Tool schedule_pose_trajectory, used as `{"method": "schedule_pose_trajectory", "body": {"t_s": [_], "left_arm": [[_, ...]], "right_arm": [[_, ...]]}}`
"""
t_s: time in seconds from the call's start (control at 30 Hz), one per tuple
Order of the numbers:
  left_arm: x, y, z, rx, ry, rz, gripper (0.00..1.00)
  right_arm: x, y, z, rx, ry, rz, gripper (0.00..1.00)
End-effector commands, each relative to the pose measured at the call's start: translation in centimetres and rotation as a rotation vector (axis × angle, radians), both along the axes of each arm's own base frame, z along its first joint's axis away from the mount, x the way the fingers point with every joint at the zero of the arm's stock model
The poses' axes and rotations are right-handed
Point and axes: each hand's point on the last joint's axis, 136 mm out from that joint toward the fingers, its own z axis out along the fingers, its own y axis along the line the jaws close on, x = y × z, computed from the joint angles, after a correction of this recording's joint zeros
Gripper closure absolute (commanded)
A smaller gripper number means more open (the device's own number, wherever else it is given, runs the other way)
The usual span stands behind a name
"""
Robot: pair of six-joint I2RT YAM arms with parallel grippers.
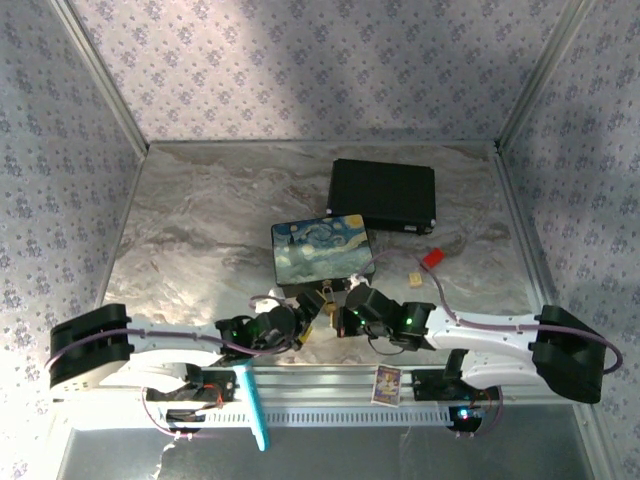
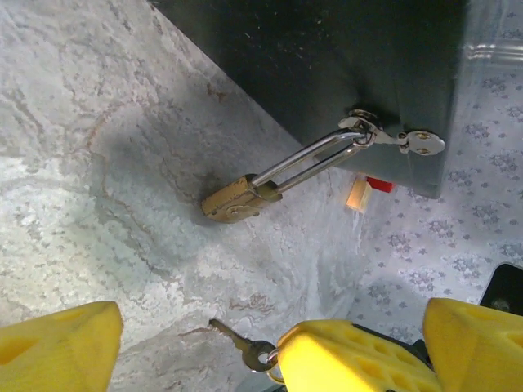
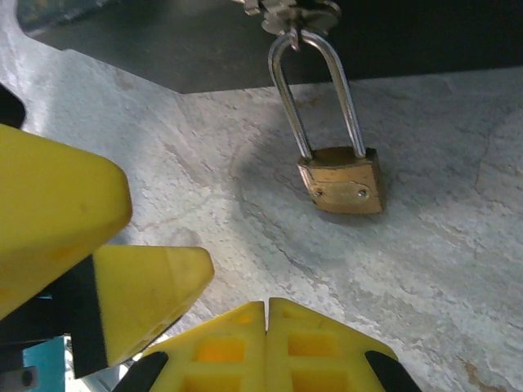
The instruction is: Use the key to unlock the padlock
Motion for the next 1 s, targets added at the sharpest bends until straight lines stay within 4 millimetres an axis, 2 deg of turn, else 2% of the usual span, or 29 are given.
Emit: {"method": "schedule_pose_trajectory", "body": {"t_s": [0.0, 0.3, 0.43, 0.6, 0.83, 0.97], "left_arm": [[0.3, -0.7, 2.7, -0.148, 0.030, 0.053, 0.03], [-0.4, -1.7, 4.3, -0.284, 0.083, 0.026, 0.06], [-0.2, -1.3, 4.4, -0.293, 0.075, 0.043, 0.07], [0.0, -0.2, 4.4, -0.283, 0.063, 0.069, 0.30], [0.4, 1.4, 4.3, -0.257, 0.050, 0.093, 0.56], [0.4, 1.7, 4.7, -0.253, 0.029, 0.083, 0.72]], "right_arm": [[1.0, 1.4, 2.6, 0.067, -0.053, -0.004, 1.00], [0.8, 4.5, 5.3, 0.177, -0.104, 0.055, 1.00], [0.6, 5.2, 5.5, 0.190, -0.101, 0.079, 1.00], [-0.5, 6.0, 5.9, 0.269, -0.082, 0.120, 1.00], [-0.7, 4.4, 6.0, 0.305, -0.079, 0.096, 1.00], [-0.7, 4.0, 5.9, 0.311, -0.069, 0.096, 1.00]]}}
